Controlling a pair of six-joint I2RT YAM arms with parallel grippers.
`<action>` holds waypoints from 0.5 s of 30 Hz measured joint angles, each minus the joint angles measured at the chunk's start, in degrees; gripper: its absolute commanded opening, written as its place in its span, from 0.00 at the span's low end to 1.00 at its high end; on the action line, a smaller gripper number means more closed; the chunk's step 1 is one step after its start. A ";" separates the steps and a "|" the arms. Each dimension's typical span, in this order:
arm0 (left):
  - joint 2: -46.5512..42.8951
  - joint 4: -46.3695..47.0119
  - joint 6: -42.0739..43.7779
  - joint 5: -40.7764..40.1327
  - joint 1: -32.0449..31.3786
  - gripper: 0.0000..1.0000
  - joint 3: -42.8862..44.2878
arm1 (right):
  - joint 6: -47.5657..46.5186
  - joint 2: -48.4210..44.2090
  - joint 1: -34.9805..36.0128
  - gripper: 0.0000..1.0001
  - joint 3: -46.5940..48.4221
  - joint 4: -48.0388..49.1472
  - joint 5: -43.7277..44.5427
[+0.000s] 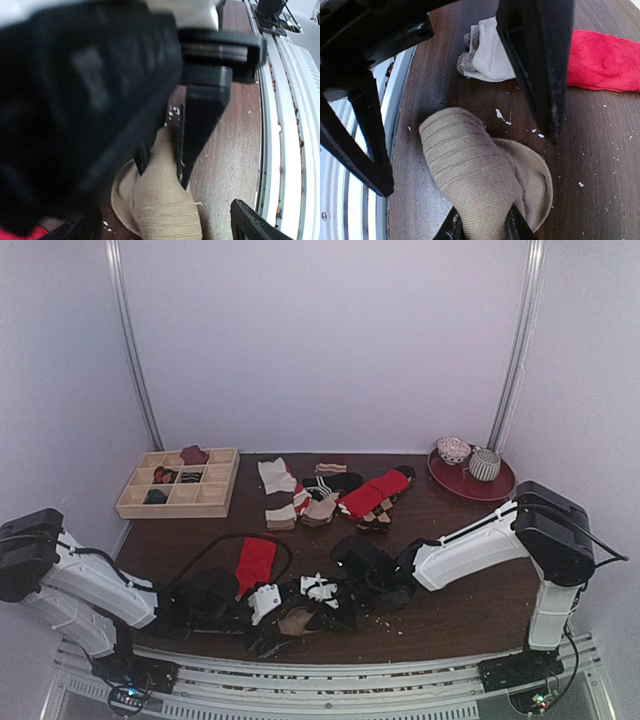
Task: Roll the socks
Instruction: Roll the sock at the center of the board.
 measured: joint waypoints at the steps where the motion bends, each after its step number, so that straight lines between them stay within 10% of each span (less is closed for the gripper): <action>1: 0.87 0.02 0.11 0.81 0.24 0.84 0.00 | 0.00 0.02 -0.07 0.21 0.07 -0.09 -0.09; 15: 4.44 6.08 -1.62 9.20 6.71 0.95 -0.04 | 0.28 0.11 -0.48 0.21 0.28 -0.46 -0.55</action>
